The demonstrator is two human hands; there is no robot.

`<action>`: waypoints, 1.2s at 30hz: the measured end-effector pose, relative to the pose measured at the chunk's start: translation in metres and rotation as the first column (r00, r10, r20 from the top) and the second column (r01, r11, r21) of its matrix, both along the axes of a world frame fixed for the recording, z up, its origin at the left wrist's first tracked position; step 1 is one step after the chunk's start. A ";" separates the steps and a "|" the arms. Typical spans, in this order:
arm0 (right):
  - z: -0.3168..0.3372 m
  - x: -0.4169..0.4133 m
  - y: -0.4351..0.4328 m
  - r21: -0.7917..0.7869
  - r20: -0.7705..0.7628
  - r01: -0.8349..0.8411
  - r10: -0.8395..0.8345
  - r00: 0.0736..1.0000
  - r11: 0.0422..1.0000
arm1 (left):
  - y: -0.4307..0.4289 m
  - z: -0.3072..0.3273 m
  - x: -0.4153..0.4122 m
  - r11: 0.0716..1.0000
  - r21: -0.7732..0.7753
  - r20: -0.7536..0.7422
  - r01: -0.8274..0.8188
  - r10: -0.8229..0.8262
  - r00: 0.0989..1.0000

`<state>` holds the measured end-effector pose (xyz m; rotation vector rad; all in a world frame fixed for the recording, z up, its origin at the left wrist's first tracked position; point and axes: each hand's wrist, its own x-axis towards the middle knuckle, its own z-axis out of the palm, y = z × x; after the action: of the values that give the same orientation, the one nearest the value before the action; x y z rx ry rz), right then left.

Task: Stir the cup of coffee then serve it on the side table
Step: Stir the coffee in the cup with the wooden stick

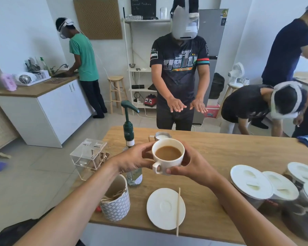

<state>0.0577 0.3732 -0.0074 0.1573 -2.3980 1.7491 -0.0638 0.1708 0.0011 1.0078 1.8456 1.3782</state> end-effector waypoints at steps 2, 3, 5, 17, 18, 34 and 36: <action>-0.004 0.003 0.003 0.013 0.007 -0.008 0.008 1.000 1.000 | 0.002 -0.007 0.003 1.000 -0.004 -0.009 -0.002 0.002 1.000; -0.005 0.004 0.004 0.021 0.011 -0.014 0.013 1.000 1.000 | 0.003 -0.010 0.005 1.000 0.000 -0.004 -0.011 0.011 1.000; -0.010 0.006 0.005 0.038 0.015 -0.021 0.020 1.000 0.999 | 0.004 -0.018 0.009 0.999 0.015 0.008 -0.045 0.045 0.999; -0.057 0.009 0.016 0.101 0.149 0.007 -0.022 0.989 0.995 | 0.010 -0.074 0.028 0.979 0.006 -0.060 -0.206 0.206 0.977; -0.063 0.009 0.017 0.105 0.164 0.016 -0.033 0.986 0.994 | 0.011 -0.079 0.030 0.975 -0.001 -0.070 -0.221 0.220 0.973; -0.125 0.011 0.016 0.312 0.269 0.083 -0.172 0.948 0.947 | 0.014 -0.150 0.044 0.953 -0.043 -0.011 -0.301 0.301 0.954; -0.134 0.011 0.017 0.322 0.280 0.079 -0.175 0.944 0.943 | 0.013 -0.159 0.044 0.953 -0.050 -0.024 -0.299 0.298 0.954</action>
<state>0.0684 0.3899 -0.1411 -0.2476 -2.8169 1.4200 -0.0198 0.1838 -0.1578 0.7357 2.1012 1.4861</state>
